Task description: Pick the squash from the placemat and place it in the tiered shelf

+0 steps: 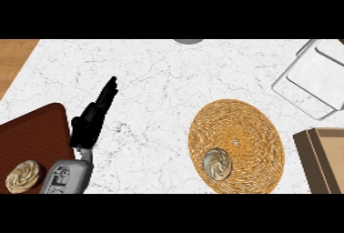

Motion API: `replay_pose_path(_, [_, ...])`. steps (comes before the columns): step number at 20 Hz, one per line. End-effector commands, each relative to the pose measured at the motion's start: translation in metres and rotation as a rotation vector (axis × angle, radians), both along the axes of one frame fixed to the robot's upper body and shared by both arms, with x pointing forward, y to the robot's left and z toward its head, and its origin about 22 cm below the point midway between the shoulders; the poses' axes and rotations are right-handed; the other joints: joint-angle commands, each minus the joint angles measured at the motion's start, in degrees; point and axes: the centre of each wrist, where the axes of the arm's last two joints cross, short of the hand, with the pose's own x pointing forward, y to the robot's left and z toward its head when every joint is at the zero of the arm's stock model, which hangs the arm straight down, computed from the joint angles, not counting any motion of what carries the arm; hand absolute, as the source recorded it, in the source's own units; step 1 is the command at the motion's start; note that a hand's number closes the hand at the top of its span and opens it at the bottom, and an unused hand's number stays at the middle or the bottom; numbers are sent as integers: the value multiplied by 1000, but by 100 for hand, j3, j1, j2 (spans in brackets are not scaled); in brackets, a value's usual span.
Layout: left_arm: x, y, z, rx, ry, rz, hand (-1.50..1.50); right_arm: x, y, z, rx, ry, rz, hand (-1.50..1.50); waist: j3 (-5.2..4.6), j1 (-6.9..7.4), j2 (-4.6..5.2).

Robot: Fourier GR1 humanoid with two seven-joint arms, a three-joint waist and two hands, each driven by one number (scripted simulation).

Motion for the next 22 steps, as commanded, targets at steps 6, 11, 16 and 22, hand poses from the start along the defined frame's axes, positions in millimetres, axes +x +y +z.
replay_pose_path(6, [10, 5, 5, 3, -6, -2, 0, -8, -9, 41, 109, 22, 104, -150, -1, 22, 13])
replay_pose_path(11, [1, -7, -8, 12, -11, 0, 0, -31, -31, 60, 349, -11, 131, -150, 0, -38, 5])
replay_pose_path(16, [-11, 9, -15, 2, 9, -18, 0, -71, -64, 78, 459, 10, -34, -150, 12, 105, 59])
replay_pose_path(22, [3, -18, 2, -11, -26, -30, 0, -100, -84, 84, 420, 168, -141, -150, 31, 126, 134])
